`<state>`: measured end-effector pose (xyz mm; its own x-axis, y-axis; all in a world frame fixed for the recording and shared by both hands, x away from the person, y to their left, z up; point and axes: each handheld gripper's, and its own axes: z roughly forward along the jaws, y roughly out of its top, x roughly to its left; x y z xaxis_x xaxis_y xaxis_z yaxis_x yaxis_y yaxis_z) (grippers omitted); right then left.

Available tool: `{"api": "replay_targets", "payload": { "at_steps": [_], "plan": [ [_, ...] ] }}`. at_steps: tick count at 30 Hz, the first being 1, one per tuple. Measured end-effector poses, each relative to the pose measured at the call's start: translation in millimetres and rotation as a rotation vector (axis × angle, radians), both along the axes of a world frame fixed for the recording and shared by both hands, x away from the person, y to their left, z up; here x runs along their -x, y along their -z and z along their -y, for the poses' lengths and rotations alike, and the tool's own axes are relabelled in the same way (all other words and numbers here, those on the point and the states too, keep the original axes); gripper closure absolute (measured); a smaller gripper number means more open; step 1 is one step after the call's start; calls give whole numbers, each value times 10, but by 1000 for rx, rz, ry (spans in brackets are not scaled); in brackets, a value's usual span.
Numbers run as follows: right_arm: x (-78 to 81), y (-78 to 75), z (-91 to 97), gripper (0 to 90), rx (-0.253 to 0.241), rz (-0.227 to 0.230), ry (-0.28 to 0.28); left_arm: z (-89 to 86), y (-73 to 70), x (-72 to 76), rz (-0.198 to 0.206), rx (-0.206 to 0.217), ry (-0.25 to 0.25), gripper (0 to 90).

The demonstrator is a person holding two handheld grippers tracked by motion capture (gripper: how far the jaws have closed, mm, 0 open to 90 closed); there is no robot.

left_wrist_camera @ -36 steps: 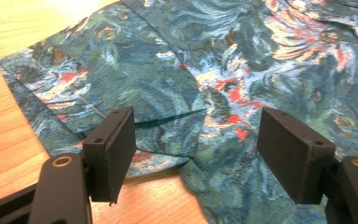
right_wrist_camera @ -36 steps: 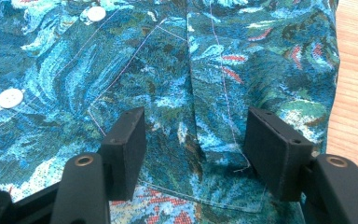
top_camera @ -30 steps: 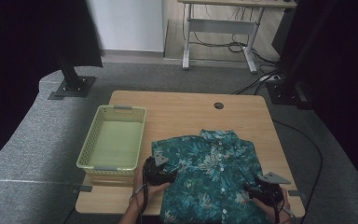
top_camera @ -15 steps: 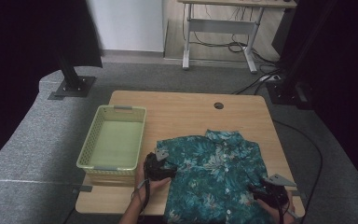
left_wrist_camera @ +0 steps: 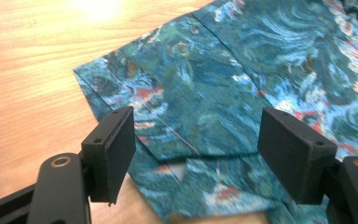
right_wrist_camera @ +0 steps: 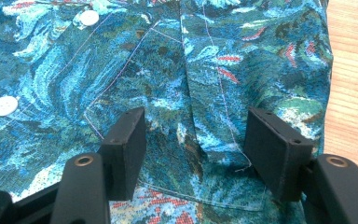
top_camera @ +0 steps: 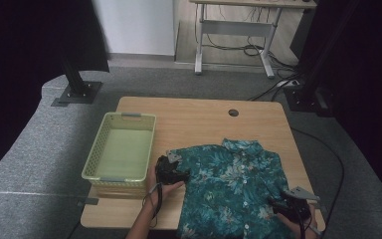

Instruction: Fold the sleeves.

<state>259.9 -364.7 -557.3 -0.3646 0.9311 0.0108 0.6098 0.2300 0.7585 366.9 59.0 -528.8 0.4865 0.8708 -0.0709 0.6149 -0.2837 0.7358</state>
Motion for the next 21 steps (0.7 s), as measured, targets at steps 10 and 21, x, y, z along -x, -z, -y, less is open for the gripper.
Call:
{"api": "replay_targets", "payload": {
  "at_steps": [10, 21],
  "plan": [
    [2, -3, 8, 378, 2, -3, 6, 4, 30, -131, -10, -32, -23, 273],
    [3, -3, 24, 378, 3, -3, 11, 22, 90, -203, -21, -33, -67, 263]
  ]
}}
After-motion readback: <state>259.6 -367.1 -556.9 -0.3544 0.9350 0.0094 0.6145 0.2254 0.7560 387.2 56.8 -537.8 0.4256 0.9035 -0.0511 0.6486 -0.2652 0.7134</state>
